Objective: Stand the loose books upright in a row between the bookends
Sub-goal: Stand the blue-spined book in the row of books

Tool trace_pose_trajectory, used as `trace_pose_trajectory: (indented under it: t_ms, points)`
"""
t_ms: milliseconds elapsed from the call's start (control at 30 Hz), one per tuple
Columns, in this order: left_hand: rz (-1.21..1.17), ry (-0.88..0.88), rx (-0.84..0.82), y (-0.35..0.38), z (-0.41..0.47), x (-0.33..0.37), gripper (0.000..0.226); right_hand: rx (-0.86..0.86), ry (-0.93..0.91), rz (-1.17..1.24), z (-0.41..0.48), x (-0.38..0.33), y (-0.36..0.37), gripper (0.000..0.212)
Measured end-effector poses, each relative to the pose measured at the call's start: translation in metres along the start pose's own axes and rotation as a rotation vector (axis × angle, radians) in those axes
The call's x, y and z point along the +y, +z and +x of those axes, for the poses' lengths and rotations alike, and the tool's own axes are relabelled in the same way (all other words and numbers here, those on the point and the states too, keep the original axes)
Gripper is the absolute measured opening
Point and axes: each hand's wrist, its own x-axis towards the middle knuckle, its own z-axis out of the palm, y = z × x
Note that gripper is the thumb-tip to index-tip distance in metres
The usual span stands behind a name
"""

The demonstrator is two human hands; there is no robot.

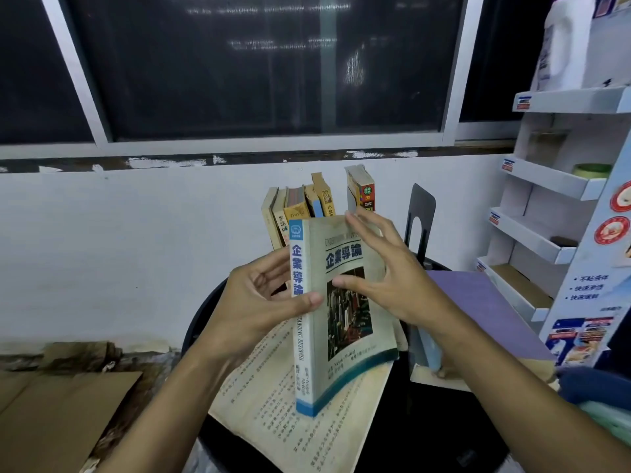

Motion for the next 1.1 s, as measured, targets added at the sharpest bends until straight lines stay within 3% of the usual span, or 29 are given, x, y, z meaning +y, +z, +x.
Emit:
trace_pose_trajectory:
  t_ms: [167,267,500,767,933,1100]
  points:
    - [0.087,0.015,-0.045,0.016,-0.006,0.003,0.072,-0.127,-0.026,-0.167,-0.003,0.007,-0.01,0.096]
    - [0.085,0.016,-0.04,0.027,-0.01,0.001,0.073,-0.072,-0.002,-0.276,-0.013,0.008,-0.01,0.087]
    - [0.04,-0.018,-0.278,0.021,-0.018,-0.005,0.065,-0.091,0.094,0.101,-0.032,-0.004,-0.001,0.082]
    - [0.078,-0.064,-0.129,0.025,-0.016,-0.011,0.068,-0.196,0.082,0.082,-0.045,-0.037,0.011,0.085]
    - [0.121,-0.028,-0.088,0.035,-0.02,-0.005,0.059,-0.046,0.116,-0.029,-0.033,-0.049,0.013,0.085]
    - [0.234,0.056,-0.024,0.057,-0.026,0.004,0.058,0.134,0.17,-0.217,-0.015,-0.06,0.006,0.054]
